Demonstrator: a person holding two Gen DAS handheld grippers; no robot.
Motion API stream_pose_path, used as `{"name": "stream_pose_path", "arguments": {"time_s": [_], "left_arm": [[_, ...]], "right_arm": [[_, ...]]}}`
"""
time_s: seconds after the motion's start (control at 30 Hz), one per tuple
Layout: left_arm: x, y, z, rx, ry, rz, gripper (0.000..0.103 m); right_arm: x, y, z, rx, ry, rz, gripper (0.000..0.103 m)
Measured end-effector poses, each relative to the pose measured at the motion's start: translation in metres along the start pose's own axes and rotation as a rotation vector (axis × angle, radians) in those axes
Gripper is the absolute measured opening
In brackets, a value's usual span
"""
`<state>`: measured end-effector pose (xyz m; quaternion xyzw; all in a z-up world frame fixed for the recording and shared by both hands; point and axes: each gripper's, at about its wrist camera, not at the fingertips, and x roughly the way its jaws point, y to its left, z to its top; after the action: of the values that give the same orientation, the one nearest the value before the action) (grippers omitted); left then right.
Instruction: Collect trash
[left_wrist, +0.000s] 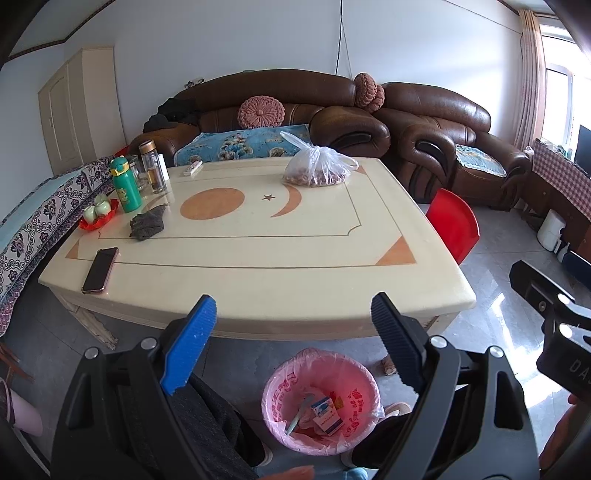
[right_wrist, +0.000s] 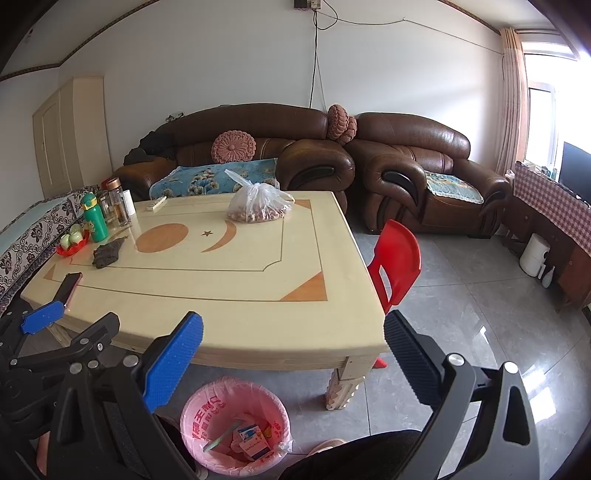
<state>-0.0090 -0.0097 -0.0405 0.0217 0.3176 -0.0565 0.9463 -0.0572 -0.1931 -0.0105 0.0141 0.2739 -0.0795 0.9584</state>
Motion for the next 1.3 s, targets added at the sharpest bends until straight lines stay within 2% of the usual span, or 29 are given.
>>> {"name": "stream_pose_path", "arguments": {"time_s": [1.3], "left_arm": [[0.0013, 0.0042, 0.0054, 0.005, -0.007, 0.002, 0.084]], "right_arm": [[0.0024, -0.0016, 0.0015, -0.014, -0.003, 0.009, 0.096]]}}
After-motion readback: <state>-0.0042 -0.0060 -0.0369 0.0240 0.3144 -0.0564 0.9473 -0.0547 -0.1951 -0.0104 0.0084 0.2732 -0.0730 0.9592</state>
